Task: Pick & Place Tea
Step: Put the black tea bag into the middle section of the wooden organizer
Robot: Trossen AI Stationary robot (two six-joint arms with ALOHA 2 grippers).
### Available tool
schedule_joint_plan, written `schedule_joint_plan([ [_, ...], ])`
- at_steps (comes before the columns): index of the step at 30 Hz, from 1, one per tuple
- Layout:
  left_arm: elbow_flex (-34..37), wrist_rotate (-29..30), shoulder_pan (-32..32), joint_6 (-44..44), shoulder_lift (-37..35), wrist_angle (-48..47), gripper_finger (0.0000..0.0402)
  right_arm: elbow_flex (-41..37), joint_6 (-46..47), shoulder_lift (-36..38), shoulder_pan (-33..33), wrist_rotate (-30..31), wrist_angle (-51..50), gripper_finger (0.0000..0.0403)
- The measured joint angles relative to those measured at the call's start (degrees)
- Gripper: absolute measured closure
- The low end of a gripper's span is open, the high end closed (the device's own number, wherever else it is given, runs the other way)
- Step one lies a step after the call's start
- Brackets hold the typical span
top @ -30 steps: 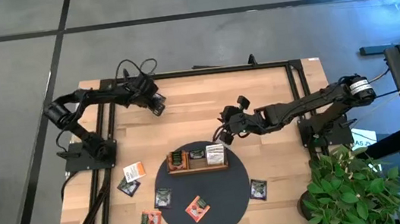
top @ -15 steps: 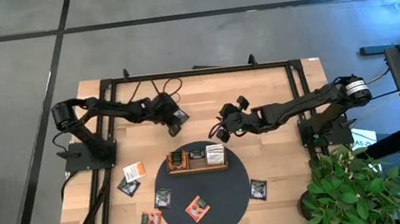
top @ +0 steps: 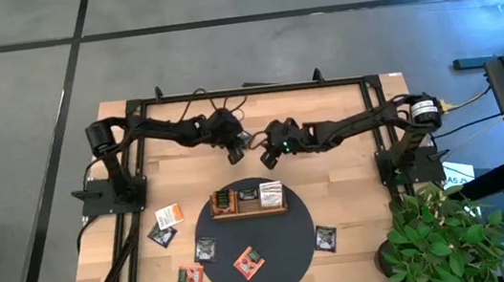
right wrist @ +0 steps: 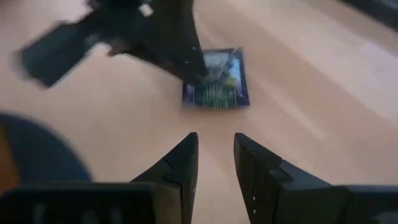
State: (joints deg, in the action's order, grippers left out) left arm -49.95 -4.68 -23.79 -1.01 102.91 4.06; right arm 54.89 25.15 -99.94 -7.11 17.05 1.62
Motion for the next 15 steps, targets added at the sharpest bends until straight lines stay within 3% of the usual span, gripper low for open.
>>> schedule_joint_plan([
  [6, -5.6, 1.1, 0.3, 4.2, -2.7, -12.4, 0.0351, 0.0, 3.0, 0.0, -2.9, 1.2, 0.3, 0.0298],
  [9, -6.0, 4.6, 0.2, 4.3, -3.2, -14.7, 0.0354, 0.0, 3.0, 0.0, -3.1, 1.2, 0.1, 0.0298],
  [12, -5.8, 7.7, -0.5, 3.4, -2.2, -16.6, 0.0354, 0.0, 2.3, 0.1, -3.7, -1.0, 1.6, 0.0294],
  [15, -5.7, 8.0, -1.4, 2.3, -0.7, -14.9, 0.0351, 0.0, 1.6, -0.3, -5.2, -6.9, 3.1, 0.0281],
])
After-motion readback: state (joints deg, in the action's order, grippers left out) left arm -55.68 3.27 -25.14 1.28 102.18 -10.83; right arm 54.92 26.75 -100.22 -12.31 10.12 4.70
